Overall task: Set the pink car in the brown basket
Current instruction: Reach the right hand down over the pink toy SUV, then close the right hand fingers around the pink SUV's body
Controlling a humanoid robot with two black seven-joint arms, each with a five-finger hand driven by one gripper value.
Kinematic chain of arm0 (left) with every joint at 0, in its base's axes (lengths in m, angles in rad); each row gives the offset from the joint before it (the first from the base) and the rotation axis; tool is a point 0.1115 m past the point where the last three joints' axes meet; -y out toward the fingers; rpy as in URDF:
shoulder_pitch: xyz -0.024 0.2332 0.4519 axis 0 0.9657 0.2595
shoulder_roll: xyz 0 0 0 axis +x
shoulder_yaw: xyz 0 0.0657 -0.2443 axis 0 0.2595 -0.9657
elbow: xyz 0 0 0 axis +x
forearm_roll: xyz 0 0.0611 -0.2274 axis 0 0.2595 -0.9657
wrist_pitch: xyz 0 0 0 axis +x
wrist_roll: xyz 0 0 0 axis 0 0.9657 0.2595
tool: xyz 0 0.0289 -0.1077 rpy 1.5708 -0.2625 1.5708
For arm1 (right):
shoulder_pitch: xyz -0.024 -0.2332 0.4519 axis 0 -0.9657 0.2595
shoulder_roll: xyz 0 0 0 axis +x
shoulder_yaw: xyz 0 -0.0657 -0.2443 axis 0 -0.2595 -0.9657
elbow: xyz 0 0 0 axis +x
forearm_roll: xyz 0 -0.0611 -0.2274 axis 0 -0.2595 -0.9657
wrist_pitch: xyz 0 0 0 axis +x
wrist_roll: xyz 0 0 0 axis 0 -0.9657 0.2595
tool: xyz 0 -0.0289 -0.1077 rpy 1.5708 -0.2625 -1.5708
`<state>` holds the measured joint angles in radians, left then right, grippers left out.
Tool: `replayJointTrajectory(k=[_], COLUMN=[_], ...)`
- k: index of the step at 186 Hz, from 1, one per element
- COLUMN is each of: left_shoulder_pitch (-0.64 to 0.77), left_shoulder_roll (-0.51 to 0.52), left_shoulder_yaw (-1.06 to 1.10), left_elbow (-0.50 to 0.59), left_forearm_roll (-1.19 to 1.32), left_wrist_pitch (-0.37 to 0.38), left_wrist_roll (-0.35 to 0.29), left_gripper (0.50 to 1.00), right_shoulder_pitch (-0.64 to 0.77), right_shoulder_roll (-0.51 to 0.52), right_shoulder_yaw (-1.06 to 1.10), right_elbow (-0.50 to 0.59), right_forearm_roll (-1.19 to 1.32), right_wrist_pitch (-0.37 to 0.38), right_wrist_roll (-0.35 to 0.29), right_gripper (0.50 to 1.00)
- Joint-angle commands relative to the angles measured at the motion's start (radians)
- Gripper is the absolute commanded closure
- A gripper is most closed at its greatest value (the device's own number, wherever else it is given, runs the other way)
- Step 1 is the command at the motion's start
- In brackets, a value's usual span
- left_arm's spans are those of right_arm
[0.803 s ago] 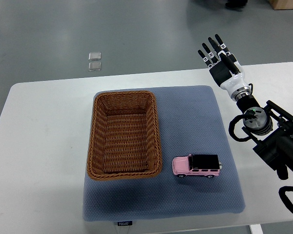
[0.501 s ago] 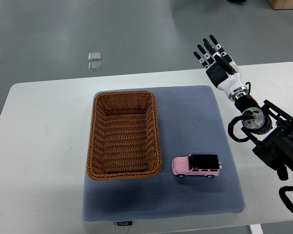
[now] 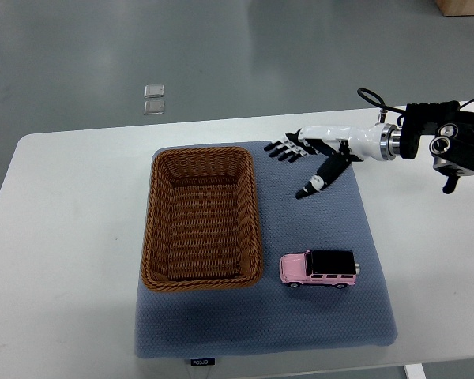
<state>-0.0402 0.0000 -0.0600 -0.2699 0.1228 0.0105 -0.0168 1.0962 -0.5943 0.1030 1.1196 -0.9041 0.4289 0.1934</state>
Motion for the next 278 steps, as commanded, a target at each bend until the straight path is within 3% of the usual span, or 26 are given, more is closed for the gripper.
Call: replayJointTrajectory(k=[1,29,60,124,235,257,278], left_shoulder_pitch=[0.0,0.0,0.0,0.0,0.0,0.0,0.0], left_shoulder_roll=[0.0,0.0,0.0,0.0,0.0,0.0,0.0], left_shoulder_yaw=[0.0,0.0,0.005,0.006,0.005,0.005,0.003], left_elbow=[0.0,-0.002,0.001,0.001,0.006,0.006,0.006], left_forearm_roll=[0.0,0.0,0.0,0.0,0.0,0.0,0.0], left_wrist_pitch=[0.0,0.0,0.0,0.0,0.0,0.002,0.002], left_wrist_roll=[0.001,0.001,0.001,0.001,0.005,0.006,0.006], left_gripper=[0.5,0.5,0.5,0.5,0.5,0.5,0.5], right_shoulder_pitch=[0.044,0.027,-0.004,-0.131,-0.253,-0.271,-0.289], right_shoulder_roll=[-0.088,-0.18,-0.211,-0.211,-0.217,-0.205,-0.193], right_shoulder_yaw=[-0.091,-0.092,-0.091,-0.066,-0.045,-0.045,-0.045], right_elbow=[0.105,0.285,0.345,0.388,0.388,0.375,0.359], right_forearm_roll=[-0.058,-0.056,-0.056,-0.055,-0.098,-0.124,-0.141], right_wrist_pitch=[0.002,-0.019,-0.07,-0.173,-0.188,-0.217,-0.223], right_wrist_roll=[-0.025,-0.028,-0.028,-0.028,-0.023,-0.022,-0.02], right_gripper=[0.593,0.597,0.597,0.599,0.609,0.64,0.709])
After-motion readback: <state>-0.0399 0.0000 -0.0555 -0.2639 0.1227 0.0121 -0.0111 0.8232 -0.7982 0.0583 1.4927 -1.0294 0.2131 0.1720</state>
